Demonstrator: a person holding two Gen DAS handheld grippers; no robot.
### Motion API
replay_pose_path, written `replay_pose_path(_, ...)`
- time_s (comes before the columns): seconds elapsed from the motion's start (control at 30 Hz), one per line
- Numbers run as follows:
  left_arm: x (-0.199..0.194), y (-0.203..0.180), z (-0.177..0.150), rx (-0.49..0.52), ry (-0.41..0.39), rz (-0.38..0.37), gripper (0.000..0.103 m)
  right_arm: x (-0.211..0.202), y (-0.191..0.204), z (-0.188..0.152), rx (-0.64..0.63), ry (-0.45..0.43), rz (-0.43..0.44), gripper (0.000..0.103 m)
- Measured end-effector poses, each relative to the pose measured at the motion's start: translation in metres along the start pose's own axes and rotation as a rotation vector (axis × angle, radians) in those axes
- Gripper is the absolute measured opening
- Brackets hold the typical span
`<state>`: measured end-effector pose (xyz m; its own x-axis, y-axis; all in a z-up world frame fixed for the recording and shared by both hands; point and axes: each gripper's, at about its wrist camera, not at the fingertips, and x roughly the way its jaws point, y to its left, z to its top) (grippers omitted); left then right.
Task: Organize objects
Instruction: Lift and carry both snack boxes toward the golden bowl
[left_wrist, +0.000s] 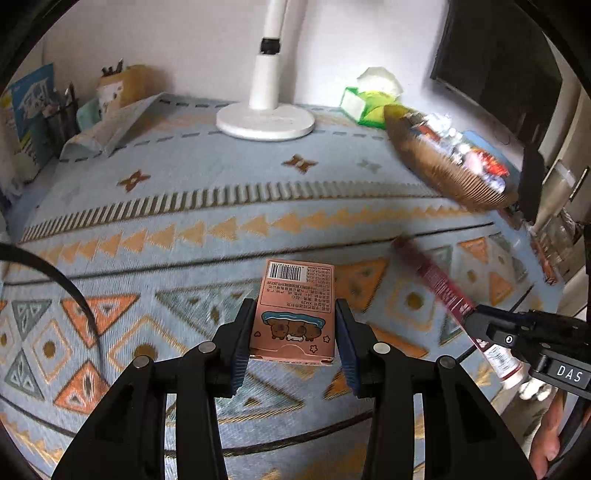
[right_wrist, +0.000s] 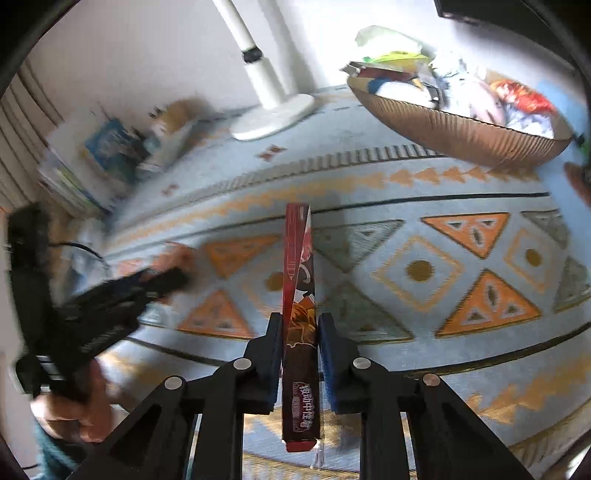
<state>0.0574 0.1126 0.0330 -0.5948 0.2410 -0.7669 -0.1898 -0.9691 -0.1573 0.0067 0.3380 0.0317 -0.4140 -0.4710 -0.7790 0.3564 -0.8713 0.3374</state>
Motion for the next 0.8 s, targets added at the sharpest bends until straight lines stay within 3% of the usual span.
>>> replay_pose_path(0.17,-0.018,-0.024,0.039,0.035,-0.062,-0.05,0.038,-0.034,-0.012,0.023,0.069,-0.058,0.071,0.017)
replay_pose_path(0.3,-0.03,-0.056,0.08,0.1,-0.136,-0.08,0.039,-0.074,-0.031,0.05,0.103,-0.159,0.089,0.017)
replay_pose_path(0.57,-0.019,-0.131,0.163,0.164,-0.249,-0.161,0.039,-0.147,-0.09,0.122,0.176,-0.407,-0.032,0.017)
replay_pose_path(0.73,0.011,-0.165,0.203,0.183,-0.251,-0.21,0.039,-0.155,-0.118,0.163,0.206,-0.505,-0.199,0.017)
replay_pose_path(0.8,0.023,-0.176,0.213,0.193,-0.242,-0.223,0.039,-0.15,-0.126,0.177,0.21,-0.518,-0.228,0.017)
